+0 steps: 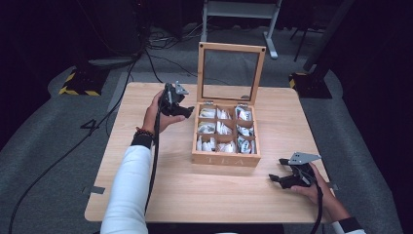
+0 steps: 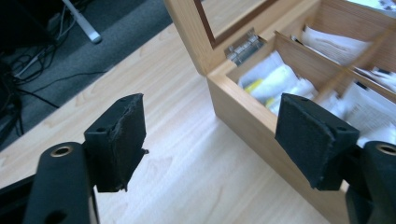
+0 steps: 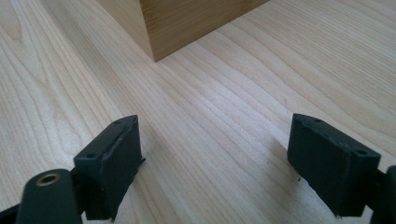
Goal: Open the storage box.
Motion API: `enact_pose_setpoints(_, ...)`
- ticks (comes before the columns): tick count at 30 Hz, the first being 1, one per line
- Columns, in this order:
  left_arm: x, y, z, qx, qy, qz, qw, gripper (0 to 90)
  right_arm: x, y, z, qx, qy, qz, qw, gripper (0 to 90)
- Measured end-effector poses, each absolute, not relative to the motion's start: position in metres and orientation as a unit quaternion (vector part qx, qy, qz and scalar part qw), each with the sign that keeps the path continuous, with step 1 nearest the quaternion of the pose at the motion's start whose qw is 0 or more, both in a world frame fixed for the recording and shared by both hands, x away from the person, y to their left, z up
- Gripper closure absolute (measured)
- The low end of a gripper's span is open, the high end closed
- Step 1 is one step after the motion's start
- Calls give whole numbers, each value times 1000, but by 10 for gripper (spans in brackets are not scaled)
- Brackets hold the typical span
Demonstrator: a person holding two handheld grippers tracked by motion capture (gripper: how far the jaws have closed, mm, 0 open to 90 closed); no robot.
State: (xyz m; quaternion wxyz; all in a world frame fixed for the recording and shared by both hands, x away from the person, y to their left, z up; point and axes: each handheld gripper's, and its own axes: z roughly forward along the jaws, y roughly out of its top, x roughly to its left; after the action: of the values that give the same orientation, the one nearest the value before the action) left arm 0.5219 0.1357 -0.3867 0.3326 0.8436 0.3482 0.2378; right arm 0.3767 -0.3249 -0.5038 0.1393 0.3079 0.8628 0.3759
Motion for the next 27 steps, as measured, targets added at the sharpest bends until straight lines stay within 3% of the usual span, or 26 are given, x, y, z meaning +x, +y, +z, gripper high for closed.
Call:
enact_pose_setpoints(12,482,159,-385,853,323,241,330,179,378,-329,-500,308,870,361,132,177)
enact_pose_setpoints(27,437,166,-412,878,293,232,300,180,379,-330,-467,306,850,403,145,295)
